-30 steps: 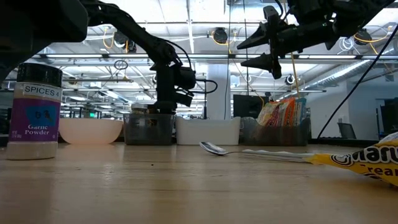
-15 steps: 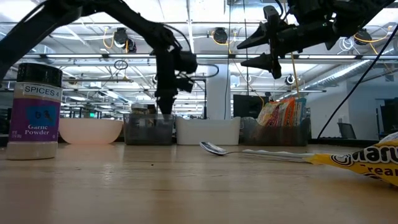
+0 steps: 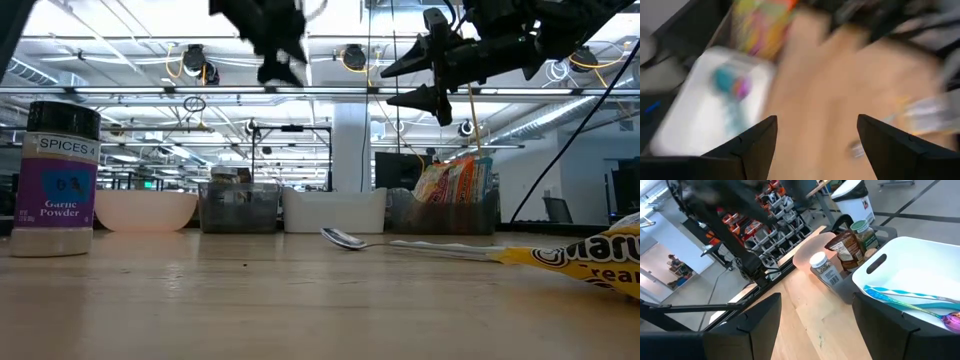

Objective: Pick & Place Food Item
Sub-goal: Put the blue spoon into the white bin

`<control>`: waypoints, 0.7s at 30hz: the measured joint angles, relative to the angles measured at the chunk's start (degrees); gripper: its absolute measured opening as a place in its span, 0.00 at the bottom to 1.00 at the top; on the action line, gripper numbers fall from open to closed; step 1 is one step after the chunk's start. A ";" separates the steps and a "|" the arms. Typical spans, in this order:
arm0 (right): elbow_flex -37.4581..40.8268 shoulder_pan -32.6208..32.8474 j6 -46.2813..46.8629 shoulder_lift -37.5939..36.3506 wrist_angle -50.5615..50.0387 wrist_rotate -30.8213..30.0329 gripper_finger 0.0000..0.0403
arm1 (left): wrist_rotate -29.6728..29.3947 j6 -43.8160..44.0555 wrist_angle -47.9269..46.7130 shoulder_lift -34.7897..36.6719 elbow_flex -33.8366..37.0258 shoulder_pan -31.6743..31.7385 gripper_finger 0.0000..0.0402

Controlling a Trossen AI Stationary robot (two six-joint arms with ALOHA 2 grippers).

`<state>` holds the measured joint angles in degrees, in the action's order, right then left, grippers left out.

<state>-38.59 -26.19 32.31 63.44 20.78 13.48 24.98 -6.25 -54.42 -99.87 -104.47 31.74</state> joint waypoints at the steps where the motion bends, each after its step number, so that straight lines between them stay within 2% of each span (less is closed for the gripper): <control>1: 0.00 0.05 0.02 0.00 -0.02 0.00 0.59 | 2.74 1.96 1.27 1.48 0.00 -0.53 0.69; 3: 0.00 0.32 0.28 0.00 -0.01 -0.05 0.59 | 5.80 4.32 2.40 4.08 0.00 -2.31 0.69; 5: 0.00 0.84 1.53 0.25 0.26 -1.13 0.59 | 6.19 4.91 2.25 6.24 0.00 -4.95 0.69; 13: -0.02 6.48 6.39 1.09 0.54 -10.15 0.59 | -1.15 3.85 -1.43 8.00 0.77 -20.19 0.69; 16: -0.02 10.04 7.68 1.96 1.91 -13.27 0.59 | -2.53 4.55 1.97 8.08 4.82 -25.24 0.69; 21: -0.02 17.11 10.12 4.45 1.79 -16.68 0.59 | -1.48 10.82 11.38 8.58 15.28 -30.97 0.69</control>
<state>-38.61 -9.07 42.43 67.89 22.58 -3.20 23.50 4.58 -43.04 -91.29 -89.19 0.77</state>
